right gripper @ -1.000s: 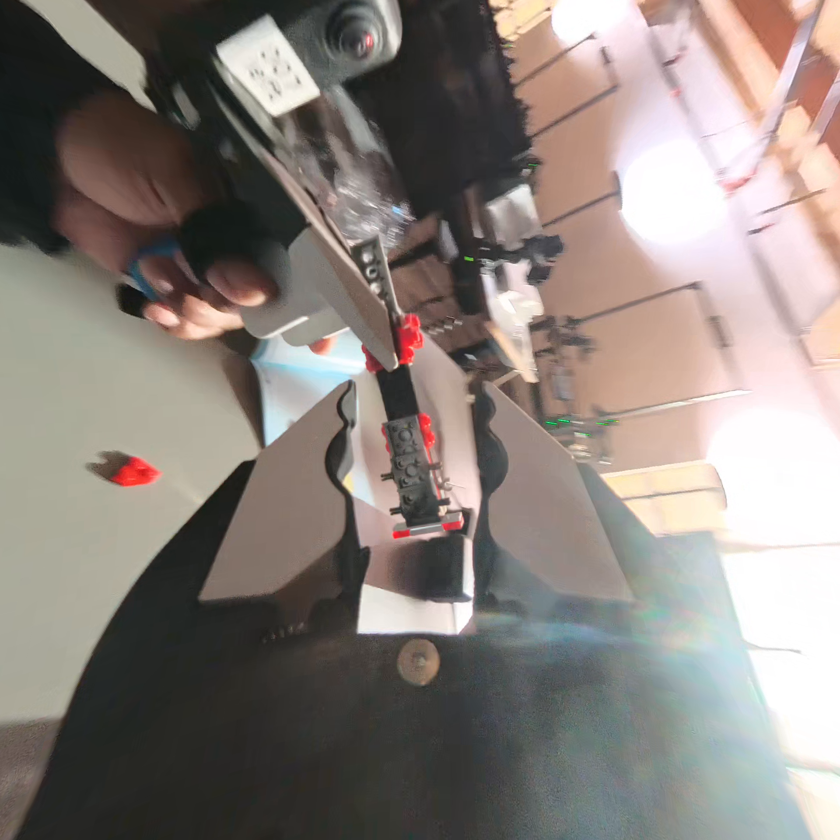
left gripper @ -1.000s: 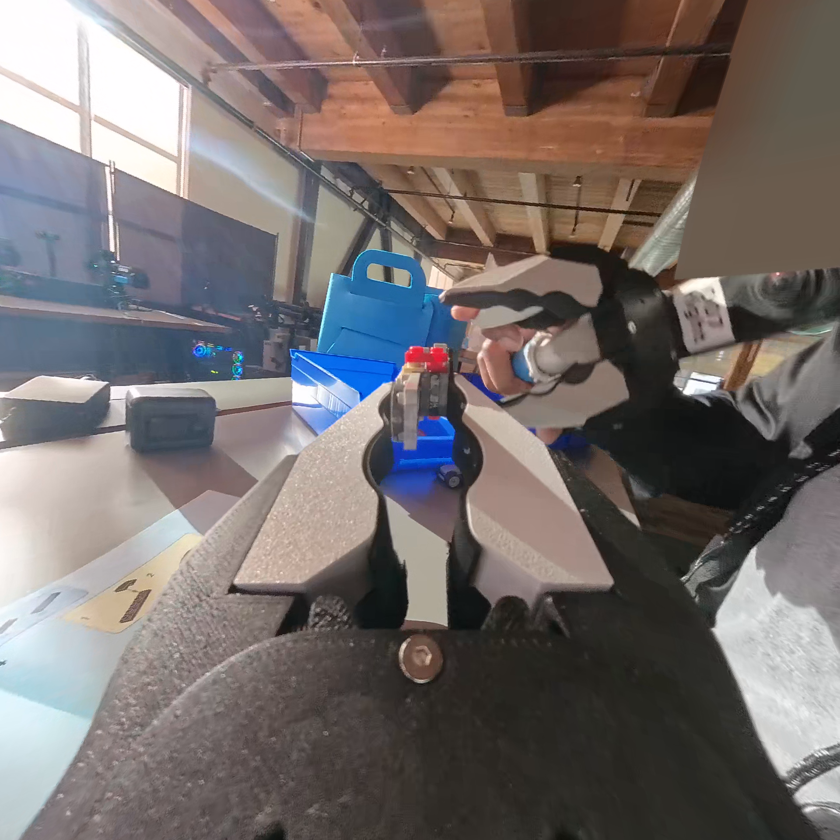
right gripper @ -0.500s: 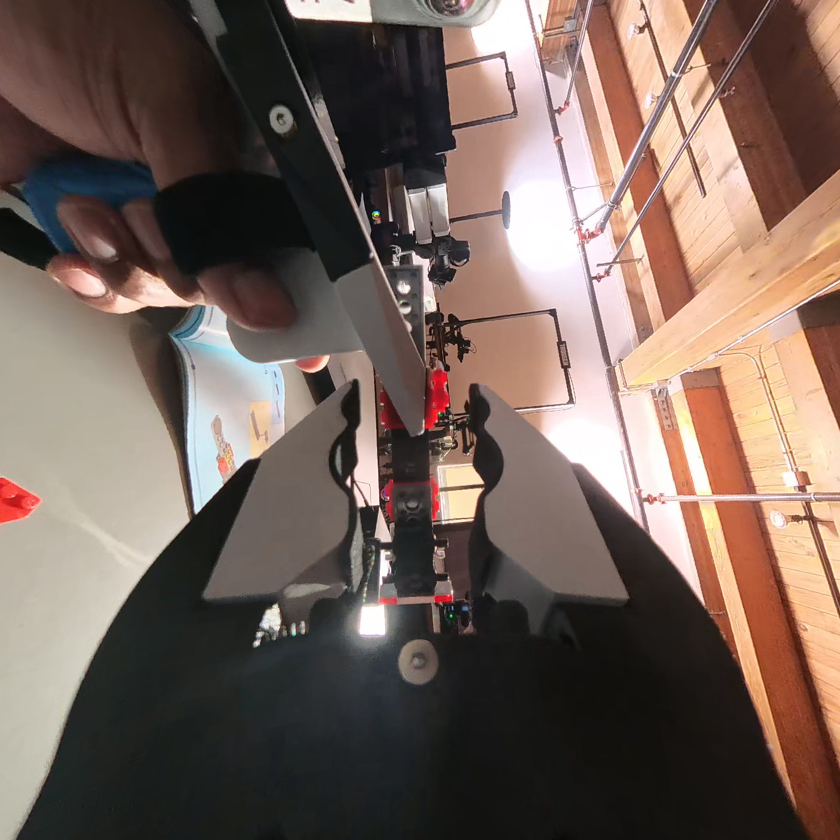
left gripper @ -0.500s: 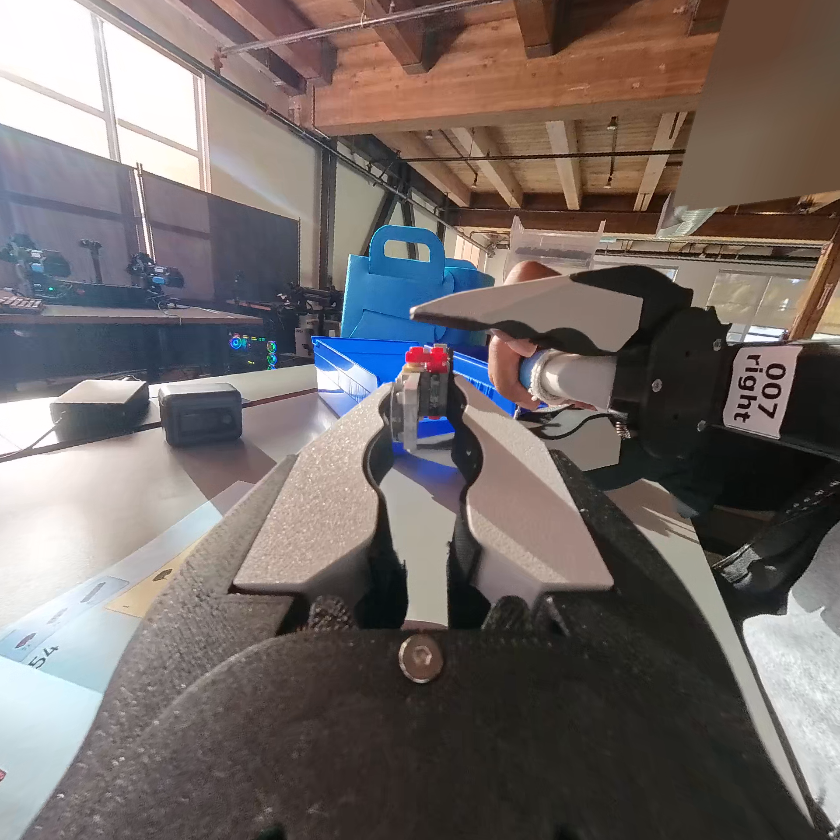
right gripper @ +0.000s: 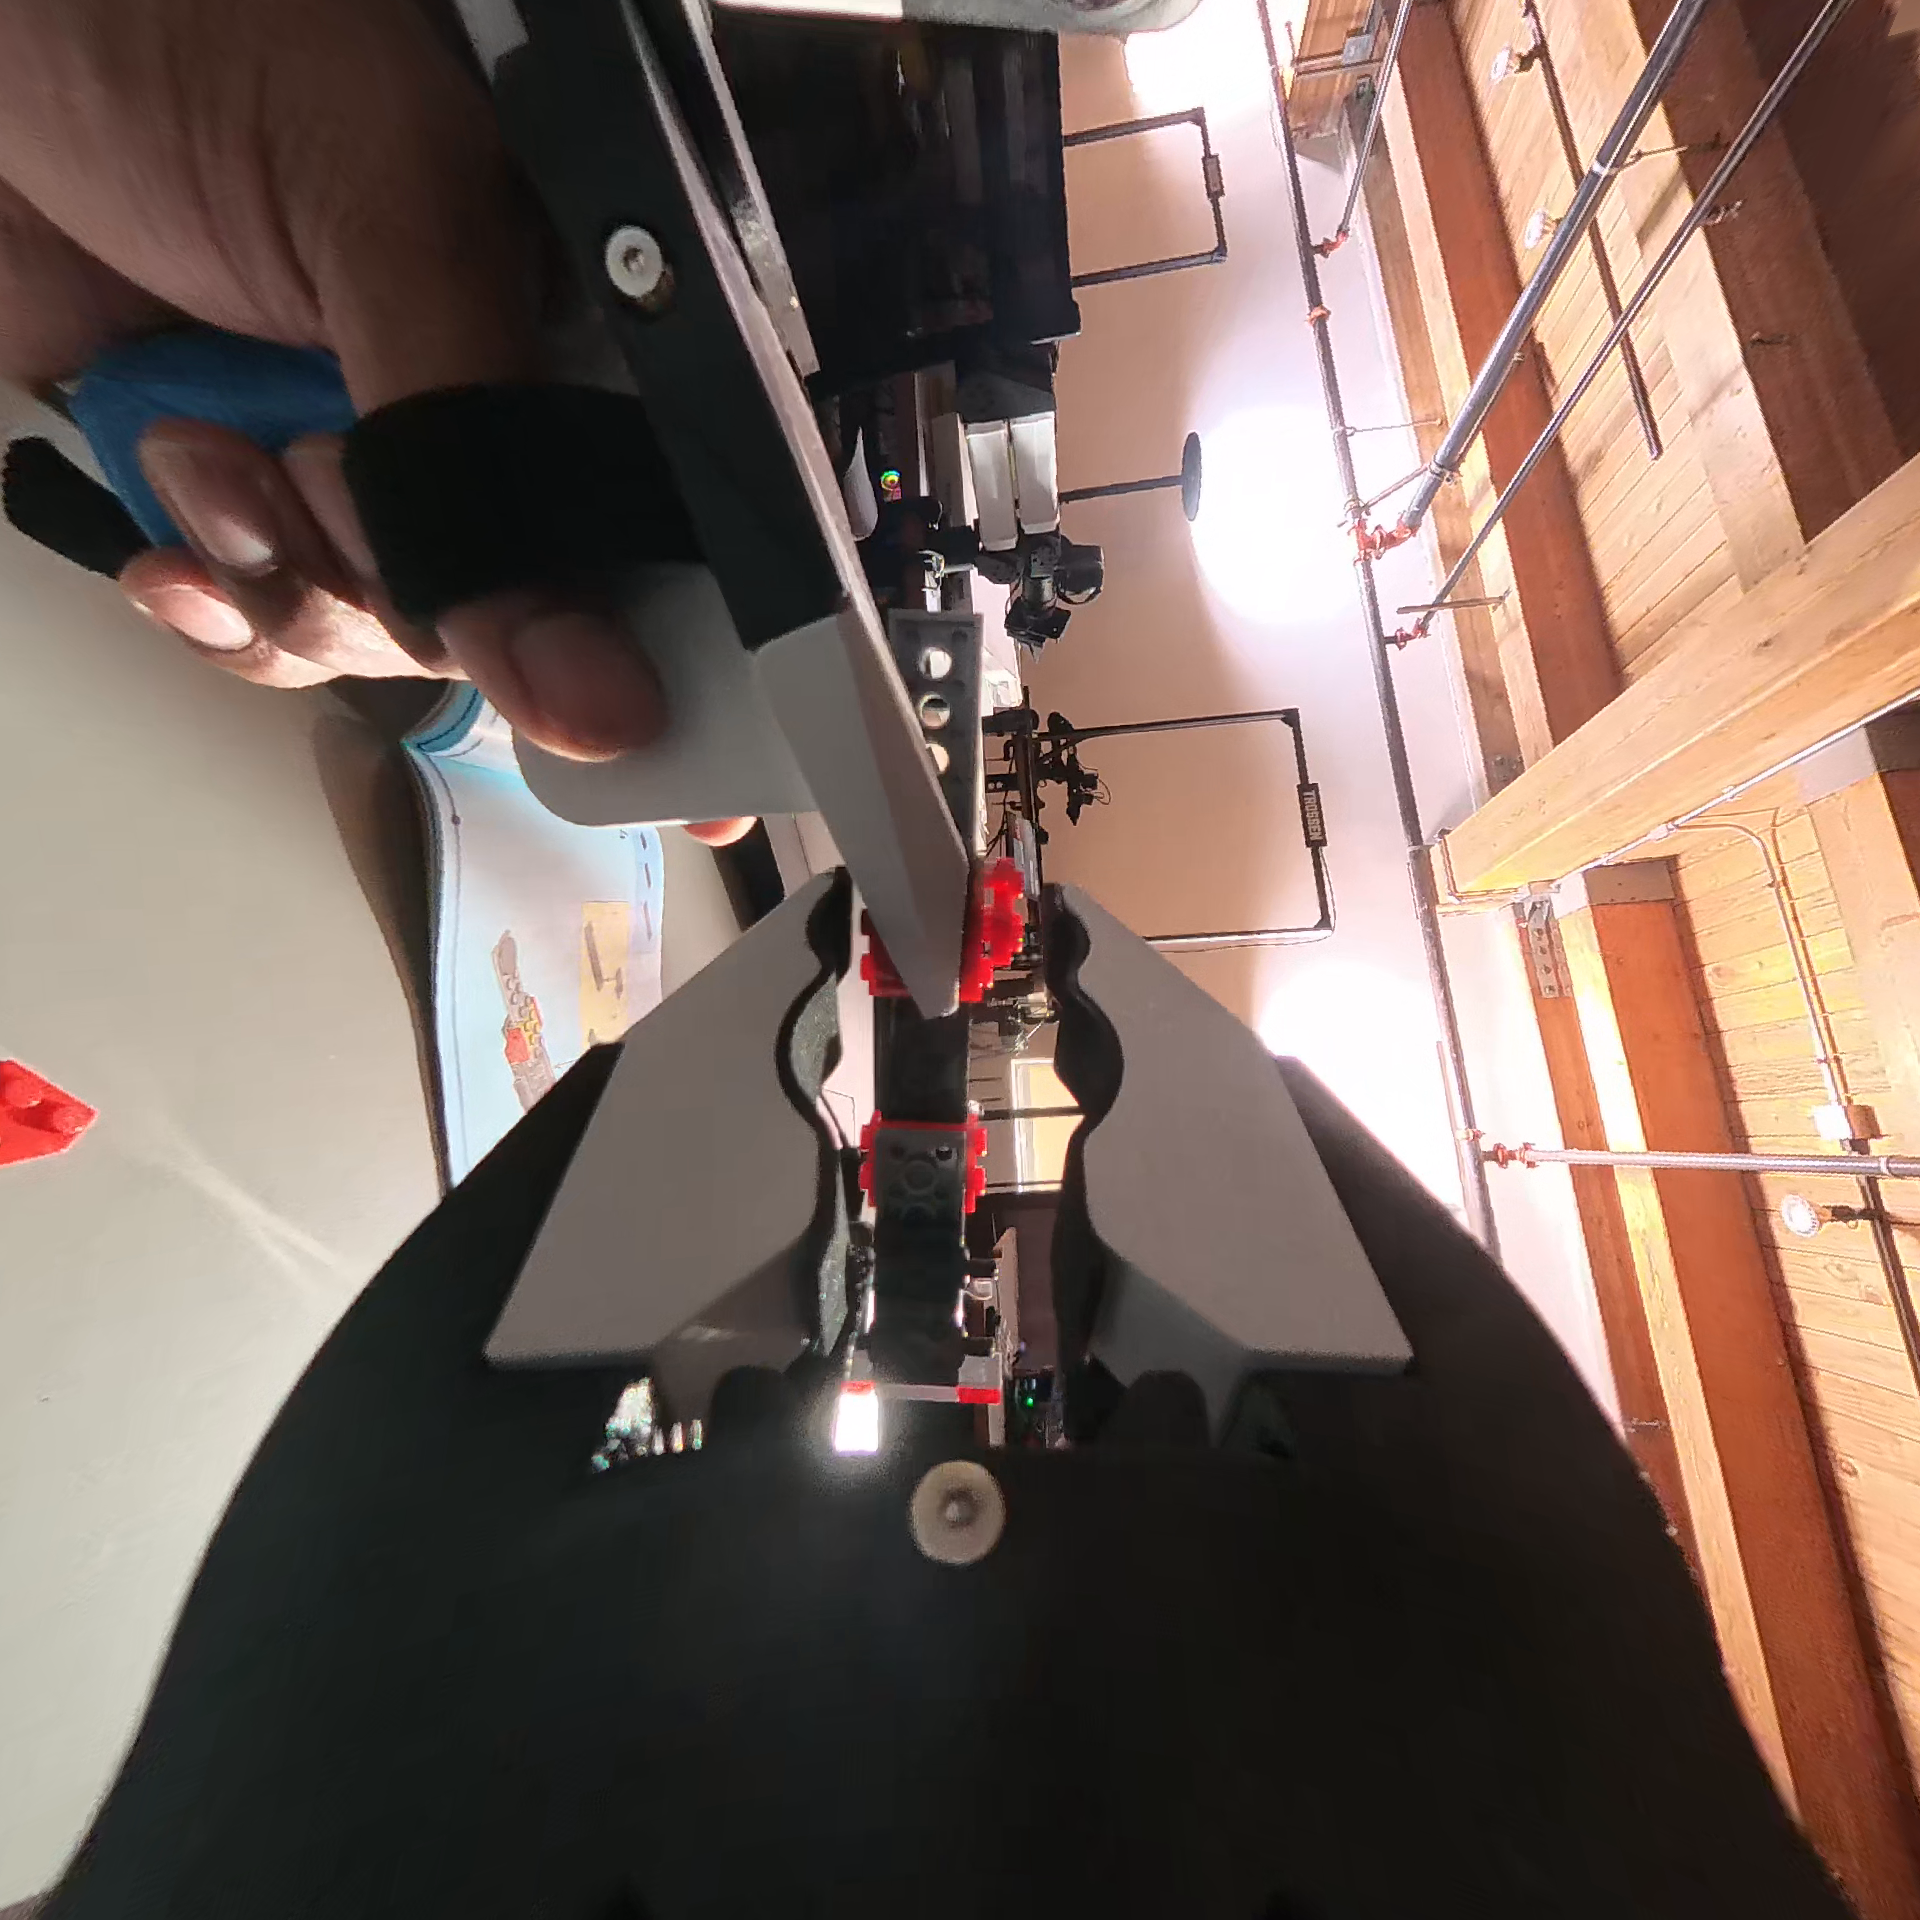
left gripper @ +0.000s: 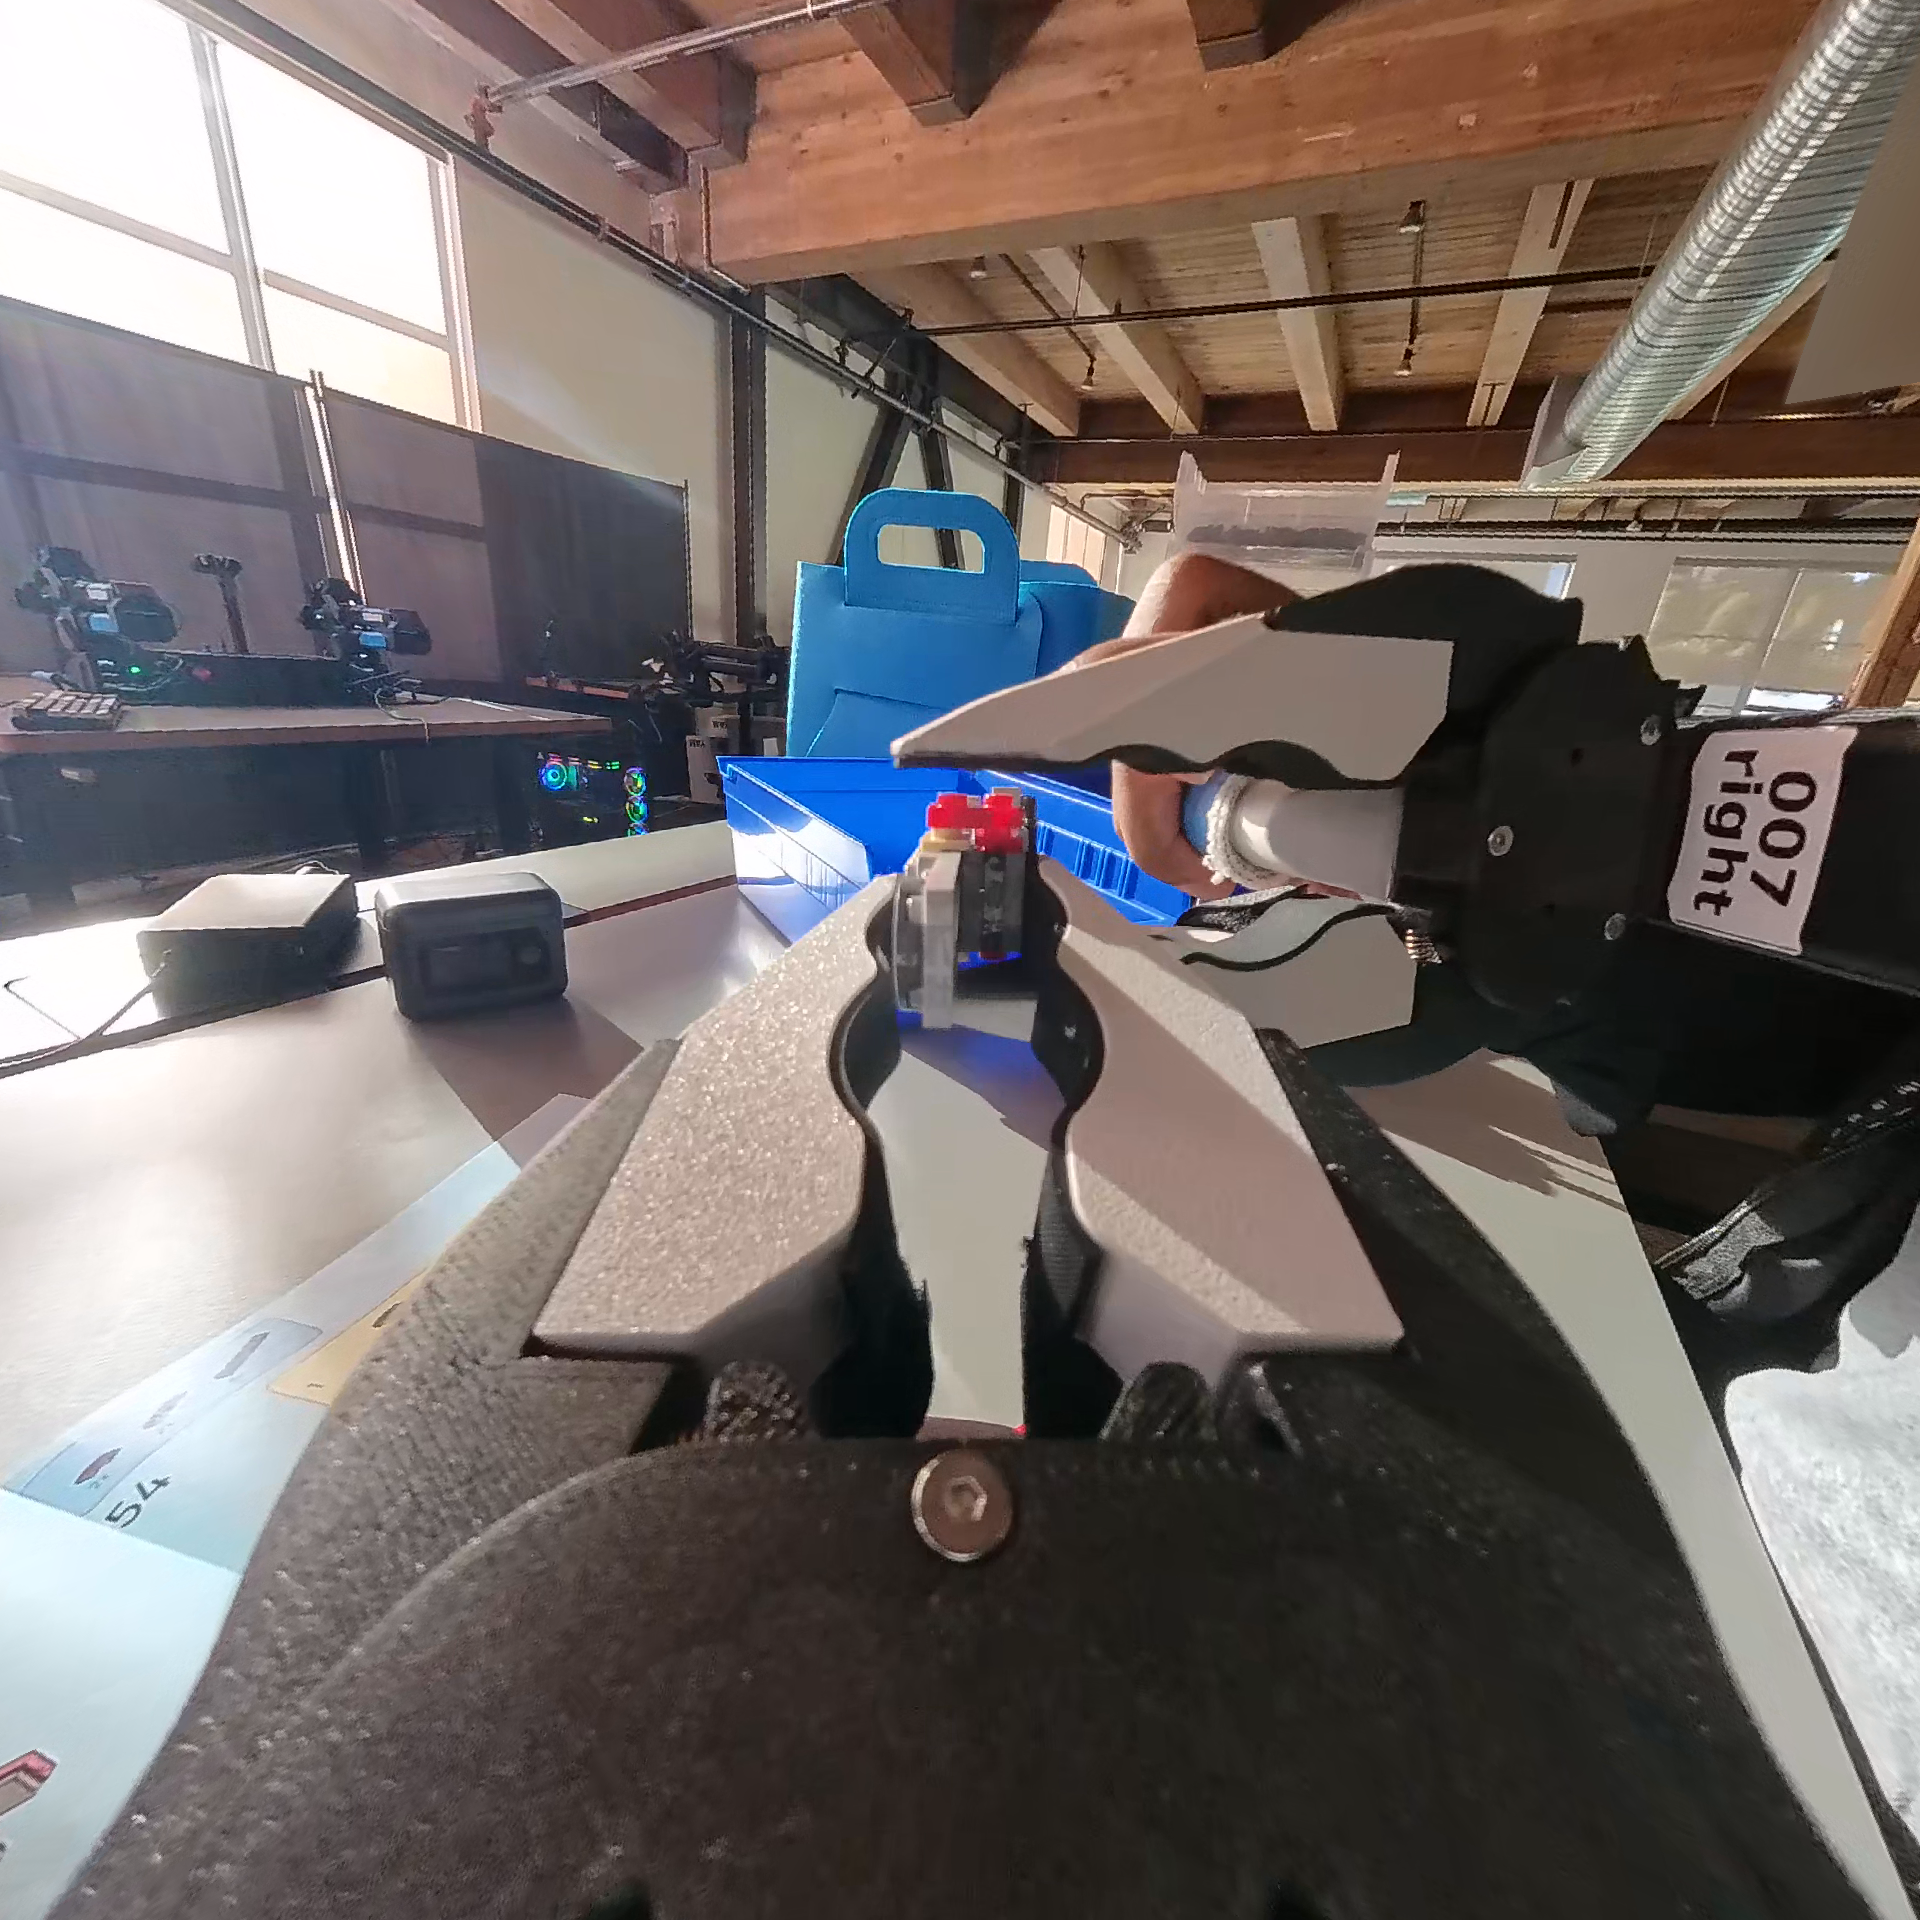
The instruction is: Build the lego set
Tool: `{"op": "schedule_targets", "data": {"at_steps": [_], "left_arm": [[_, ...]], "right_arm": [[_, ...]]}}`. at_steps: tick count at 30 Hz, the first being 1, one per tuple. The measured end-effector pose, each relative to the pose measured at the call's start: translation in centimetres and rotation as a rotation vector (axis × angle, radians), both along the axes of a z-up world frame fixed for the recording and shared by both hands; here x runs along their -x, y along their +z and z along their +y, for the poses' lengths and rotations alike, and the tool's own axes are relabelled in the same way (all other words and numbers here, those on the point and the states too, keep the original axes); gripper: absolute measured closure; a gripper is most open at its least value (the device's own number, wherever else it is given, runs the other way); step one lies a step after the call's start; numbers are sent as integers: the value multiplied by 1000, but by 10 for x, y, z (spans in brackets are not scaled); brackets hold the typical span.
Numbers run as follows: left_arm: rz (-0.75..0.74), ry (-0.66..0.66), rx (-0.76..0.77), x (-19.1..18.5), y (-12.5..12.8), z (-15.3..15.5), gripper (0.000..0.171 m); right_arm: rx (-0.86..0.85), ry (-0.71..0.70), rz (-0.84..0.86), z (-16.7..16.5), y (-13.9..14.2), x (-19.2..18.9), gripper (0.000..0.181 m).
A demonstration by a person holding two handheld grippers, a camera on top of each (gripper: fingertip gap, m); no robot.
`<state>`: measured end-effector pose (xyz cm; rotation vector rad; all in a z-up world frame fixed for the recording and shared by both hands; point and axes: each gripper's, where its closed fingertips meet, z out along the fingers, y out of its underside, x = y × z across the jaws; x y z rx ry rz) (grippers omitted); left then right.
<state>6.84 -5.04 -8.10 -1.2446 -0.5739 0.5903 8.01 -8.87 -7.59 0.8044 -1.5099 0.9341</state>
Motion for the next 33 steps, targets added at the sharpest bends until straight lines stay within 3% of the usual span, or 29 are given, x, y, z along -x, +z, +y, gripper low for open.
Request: {"op": "schedule_targets", "data": {"at_steps": [17, 33], "left_arm": [[-11, 58, 47, 5, -5, -3, 152], [-27, 76, 92, 7, -10, -3, 152]], "right_arm": [[1, -74, 64, 3, -4, 8, 149], [-42, -62, 55, 4, -9, 10, 150]]}}
